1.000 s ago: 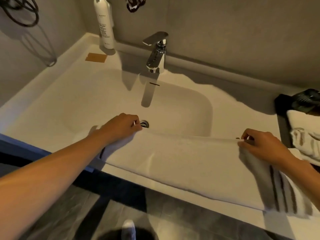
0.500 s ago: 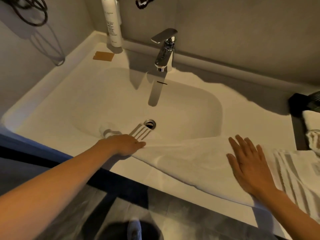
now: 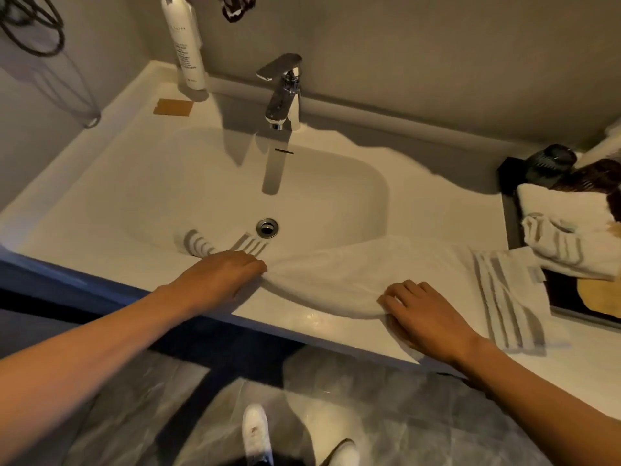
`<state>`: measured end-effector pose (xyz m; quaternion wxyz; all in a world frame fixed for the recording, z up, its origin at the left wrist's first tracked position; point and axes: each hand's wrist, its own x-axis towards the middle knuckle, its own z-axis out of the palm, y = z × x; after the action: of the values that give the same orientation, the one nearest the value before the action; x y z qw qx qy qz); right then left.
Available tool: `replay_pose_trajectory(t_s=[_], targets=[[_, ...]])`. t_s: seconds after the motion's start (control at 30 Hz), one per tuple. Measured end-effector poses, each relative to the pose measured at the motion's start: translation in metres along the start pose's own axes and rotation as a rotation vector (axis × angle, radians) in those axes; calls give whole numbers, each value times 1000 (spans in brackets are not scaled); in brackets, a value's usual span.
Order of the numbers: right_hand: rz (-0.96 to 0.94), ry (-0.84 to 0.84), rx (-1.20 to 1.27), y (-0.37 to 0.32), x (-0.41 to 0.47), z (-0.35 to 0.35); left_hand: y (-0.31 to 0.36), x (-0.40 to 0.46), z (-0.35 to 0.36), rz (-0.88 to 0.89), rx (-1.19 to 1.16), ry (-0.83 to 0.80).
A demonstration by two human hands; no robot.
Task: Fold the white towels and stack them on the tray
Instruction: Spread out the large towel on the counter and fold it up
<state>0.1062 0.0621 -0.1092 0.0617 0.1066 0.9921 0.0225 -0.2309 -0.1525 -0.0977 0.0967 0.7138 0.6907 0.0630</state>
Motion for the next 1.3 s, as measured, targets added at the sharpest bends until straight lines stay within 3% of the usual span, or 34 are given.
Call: replay_pose_trajectory(t_s=[0.1, 0.2, 0.33, 0.43, 0.6, 0.77, 0.93, 1.03, 1.1, 1.2, 1.3], targets=[[61, 14, 16, -10, -17, 1, 17, -24, -8, 130, 212, 12], [63, 26, 60, -32, -37, 3, 34, -60, 8, 144, 241, 30], [91, 48, 101, -39, -49, 8, 32, -85, 28, -73, 245, -14], [147, 72, 106, -25, -57, 18, 19, -90, 20, -238, 244, 46], [392, -81, 130, 2, -92, 41, 19, -62, -1, -314, 105, 209], [555, -199, 275, 14, -111, 36, 28, -70, 28, -473, -163, 21], [629, -84, 374, 7, -108, 24, 40, -62, 18, -541, -167, 32], [747, 127, 455, 8, -89, 10, 76, -19, 8, -473, -45, 188], [818, 153, 439, 6, -76, 5, 116, 17, 18, -359, -55, 224], [886, 104, 243, 8, -74, 9, 180, 73, 37, -179, -132, 52], [915, -63, 275, 16, -99, 33, 189, 85, 62, -195, -48, -75]])
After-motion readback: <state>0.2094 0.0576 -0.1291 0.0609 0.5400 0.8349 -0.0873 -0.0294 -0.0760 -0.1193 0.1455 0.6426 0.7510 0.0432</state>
